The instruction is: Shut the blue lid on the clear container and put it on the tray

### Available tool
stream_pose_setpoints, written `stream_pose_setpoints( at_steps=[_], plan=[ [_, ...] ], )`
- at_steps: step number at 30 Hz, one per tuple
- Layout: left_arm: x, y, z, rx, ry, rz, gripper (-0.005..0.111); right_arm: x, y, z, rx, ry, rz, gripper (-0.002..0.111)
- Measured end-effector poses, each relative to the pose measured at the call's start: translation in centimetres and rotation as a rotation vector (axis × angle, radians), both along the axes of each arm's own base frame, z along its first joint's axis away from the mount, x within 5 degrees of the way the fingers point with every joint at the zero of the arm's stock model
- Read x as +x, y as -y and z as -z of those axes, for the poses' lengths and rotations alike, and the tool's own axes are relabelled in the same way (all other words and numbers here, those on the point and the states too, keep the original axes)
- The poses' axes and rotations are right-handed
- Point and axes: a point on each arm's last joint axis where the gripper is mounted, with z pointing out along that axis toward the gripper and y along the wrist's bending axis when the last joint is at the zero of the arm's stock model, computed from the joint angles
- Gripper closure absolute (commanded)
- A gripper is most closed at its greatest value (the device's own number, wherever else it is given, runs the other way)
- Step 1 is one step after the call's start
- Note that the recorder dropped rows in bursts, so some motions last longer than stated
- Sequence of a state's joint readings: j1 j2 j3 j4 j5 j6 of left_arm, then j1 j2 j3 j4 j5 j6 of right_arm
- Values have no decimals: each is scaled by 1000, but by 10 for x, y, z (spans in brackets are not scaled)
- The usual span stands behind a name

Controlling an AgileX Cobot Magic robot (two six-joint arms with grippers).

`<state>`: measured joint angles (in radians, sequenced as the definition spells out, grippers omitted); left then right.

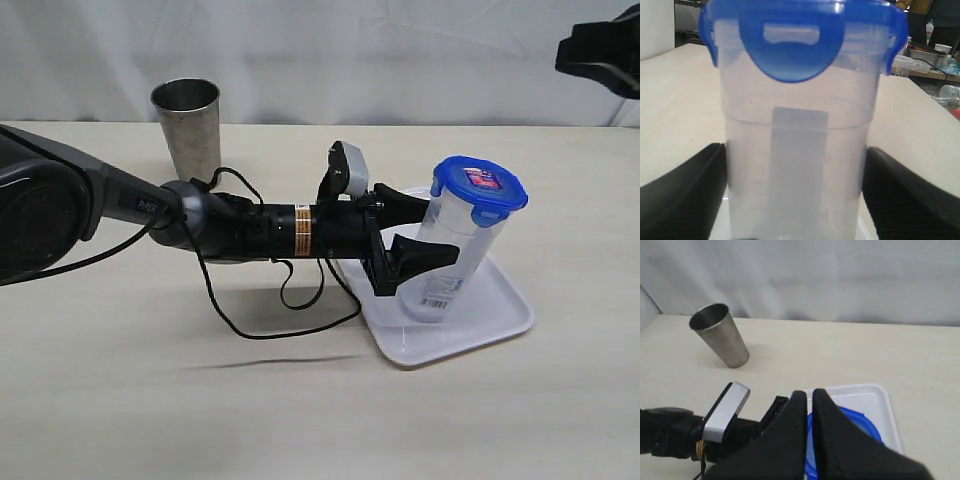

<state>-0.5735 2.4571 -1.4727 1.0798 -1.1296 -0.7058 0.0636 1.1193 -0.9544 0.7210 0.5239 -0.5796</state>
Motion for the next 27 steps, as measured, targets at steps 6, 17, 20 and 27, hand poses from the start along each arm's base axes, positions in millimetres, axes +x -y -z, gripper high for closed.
stream_pose_setpoints(
  at_steps=[6, 17, 20, 27],
  plan=[
    [1, -1, 0, 1, 3, 0, 107, 19, -5, 31, -5, -169, -54, 104],
    [7, -14, 3, 33, 53, 21, 107, 46, -11, 77, -8, -360, -83, 104],
    [5, -14, 3, 49, 69, 53, 107, 49, -12, 85, -6, -386, -84, 104],
    [6, -13, 4, 67, 78, 52, 37, 52, -30, 95, -48, -395, -137, 104]
  ],
)
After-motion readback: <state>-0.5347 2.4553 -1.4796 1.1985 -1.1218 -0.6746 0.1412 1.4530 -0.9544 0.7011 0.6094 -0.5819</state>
